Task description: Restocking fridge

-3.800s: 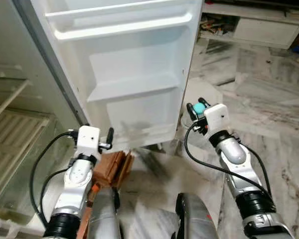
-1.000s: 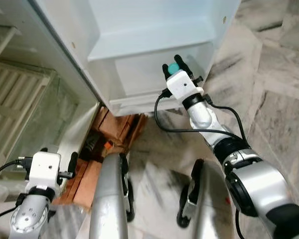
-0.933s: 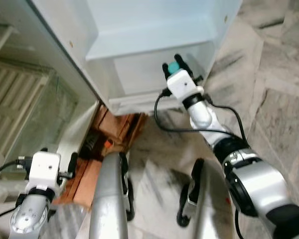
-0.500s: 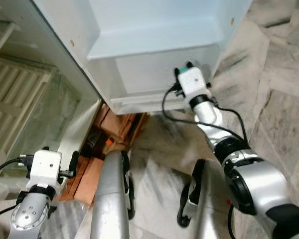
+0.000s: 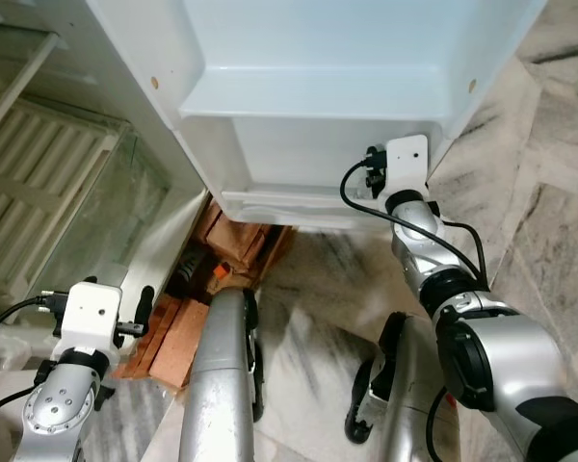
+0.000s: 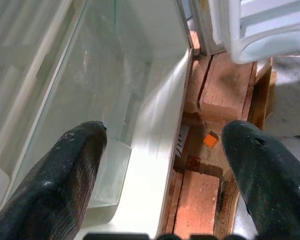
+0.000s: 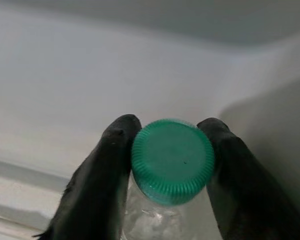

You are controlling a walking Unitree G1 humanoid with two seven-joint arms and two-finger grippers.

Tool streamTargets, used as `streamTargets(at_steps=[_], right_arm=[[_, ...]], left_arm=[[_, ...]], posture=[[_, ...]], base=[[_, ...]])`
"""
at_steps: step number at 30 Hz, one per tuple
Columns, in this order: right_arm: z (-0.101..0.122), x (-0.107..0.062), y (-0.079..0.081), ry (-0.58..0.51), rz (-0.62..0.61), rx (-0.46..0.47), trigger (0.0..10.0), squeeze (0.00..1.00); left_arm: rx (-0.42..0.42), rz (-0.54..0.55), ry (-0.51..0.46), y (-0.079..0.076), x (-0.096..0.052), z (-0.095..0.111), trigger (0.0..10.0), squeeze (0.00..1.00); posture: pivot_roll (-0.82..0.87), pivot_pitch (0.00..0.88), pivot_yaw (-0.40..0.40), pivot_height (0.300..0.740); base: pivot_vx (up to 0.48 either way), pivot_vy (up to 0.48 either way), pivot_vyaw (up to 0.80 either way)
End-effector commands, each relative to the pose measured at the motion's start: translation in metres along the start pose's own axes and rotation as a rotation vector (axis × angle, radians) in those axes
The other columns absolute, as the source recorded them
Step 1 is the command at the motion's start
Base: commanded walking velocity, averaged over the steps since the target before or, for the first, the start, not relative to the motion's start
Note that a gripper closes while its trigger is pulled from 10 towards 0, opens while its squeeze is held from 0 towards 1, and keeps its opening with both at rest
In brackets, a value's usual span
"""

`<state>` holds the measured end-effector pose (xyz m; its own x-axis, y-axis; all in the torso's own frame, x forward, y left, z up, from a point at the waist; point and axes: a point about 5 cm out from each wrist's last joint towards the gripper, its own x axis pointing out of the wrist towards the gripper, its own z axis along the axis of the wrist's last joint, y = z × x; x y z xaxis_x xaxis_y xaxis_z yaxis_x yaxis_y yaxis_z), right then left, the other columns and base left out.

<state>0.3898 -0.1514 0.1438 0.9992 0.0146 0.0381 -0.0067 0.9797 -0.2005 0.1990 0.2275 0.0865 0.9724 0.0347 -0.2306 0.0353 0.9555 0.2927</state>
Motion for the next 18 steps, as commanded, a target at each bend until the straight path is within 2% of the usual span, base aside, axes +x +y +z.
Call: streamTargets(at_steps=[1,4,10,13,18], right_arm=[[-0.030,-0.012,-0.014,0.131,-0.063,0.034,10.0,1.00],[-0.027,-0.010,-0.015,0.116,-0.051,0.058,10.0,1.00],[0.004,0.002,-0.012,0.001,0.021,0.024,10.0,1.00],[0.028,0.010,-0.010,-0.090,0.069,0.022,10.0,1.00],[0.038,0.011,-0.010,-0.140,0.094,-0.009,10.0,1.00]], left_arm=[[0.010,-0.010,0.046,0.001,-0.003,-0.010,10.0,0.00],[0.011,-0.010,0.043,0.001,0.001,-0.010,10.0,0.00],[0.012,-0.005,0.027,0.001,0.009,-0.009,10.0,0.00],[0.013,-0.001,0.011,0.000,0.020,-0.008,10.0,0.00],[0.008,-0.001,-0.009,-0.001,0.030,-0.004,10.0,0.00]], posture=[[0.26,0.316,0.106,0.580],[0.26,0.301,0.103,0.580],[0.25,0.282,0.101,0.580],[0.22,0.246,0.096,0.580],[0.20,0.223,0.095,0.580]], base=[[0.000,0.000,0.00],[0.000,0.000,0.00],[0.000,0.000,0.00],[0.000,0.000,0.00],[0.000,0.000,0.00]])
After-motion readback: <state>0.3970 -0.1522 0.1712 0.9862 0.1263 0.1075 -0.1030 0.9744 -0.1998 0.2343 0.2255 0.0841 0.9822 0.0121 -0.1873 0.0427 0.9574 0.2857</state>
